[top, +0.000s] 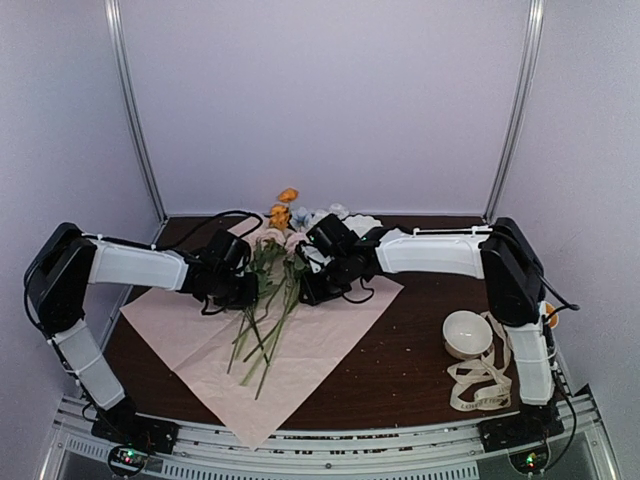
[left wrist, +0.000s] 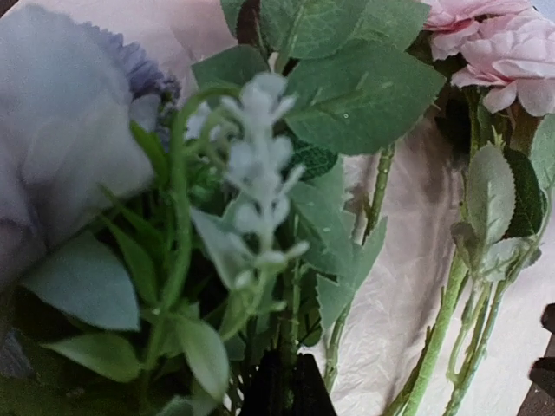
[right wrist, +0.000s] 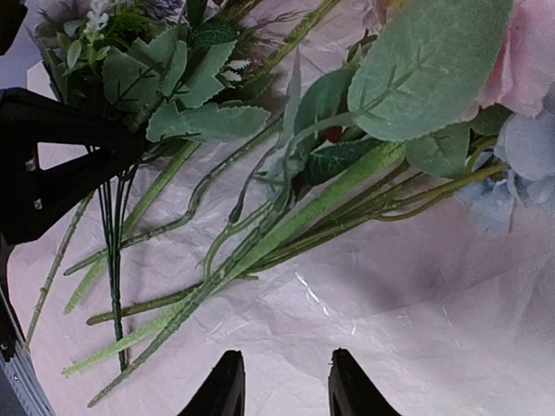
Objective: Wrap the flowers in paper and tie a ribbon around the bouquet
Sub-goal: Adjust the fake flower on the flattened wrapping paper.
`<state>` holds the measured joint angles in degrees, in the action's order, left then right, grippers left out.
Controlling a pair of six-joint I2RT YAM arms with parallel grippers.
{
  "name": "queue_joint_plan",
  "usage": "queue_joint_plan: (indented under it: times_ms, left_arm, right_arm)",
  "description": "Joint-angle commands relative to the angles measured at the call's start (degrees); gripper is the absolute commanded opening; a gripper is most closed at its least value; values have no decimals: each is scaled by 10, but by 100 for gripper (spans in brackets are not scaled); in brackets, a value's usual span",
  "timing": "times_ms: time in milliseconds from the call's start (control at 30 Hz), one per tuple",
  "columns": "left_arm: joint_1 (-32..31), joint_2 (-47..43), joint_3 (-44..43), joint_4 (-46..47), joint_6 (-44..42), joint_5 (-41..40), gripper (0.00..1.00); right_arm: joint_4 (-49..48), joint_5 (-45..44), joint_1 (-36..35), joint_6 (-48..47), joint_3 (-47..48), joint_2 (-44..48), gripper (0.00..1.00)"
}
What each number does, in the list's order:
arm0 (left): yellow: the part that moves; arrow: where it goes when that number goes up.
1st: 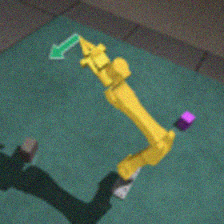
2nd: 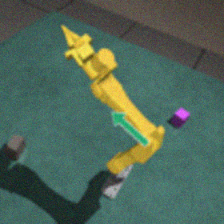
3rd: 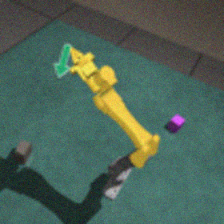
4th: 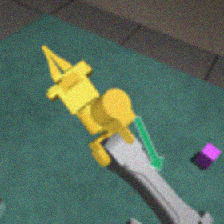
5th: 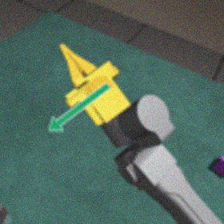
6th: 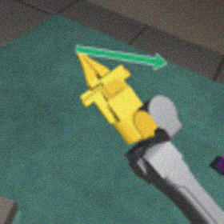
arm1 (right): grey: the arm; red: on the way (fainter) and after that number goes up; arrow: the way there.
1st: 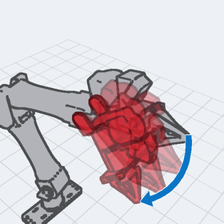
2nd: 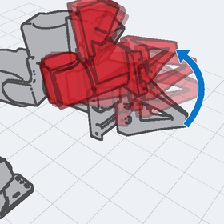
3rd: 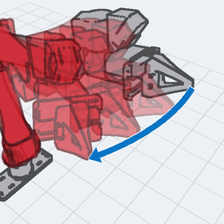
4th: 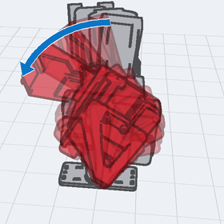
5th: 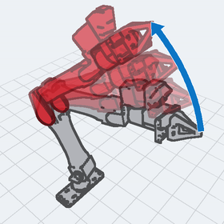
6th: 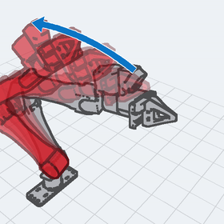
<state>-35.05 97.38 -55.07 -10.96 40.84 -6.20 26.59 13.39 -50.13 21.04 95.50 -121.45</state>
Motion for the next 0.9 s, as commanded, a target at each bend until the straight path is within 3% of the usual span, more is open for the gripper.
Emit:
queue_joint_plan:
  times_ms: [0,167,500,867]
  left_arm:
    - [2,17,4,58,31,25,0]
    - [7,38,10,77,37,54,2]
    - [3,-42,57,76,39,36,30]
    - [-3,-117,72,45,8,47,50]
  right_arm:
    - [72,-3,5,21,107,-76,34]
    - [116,5,5,20,202,-148,34]
    - [120,11,7,1,279,-176,35]
    - [115,-50,26,-25,150,-35,36]
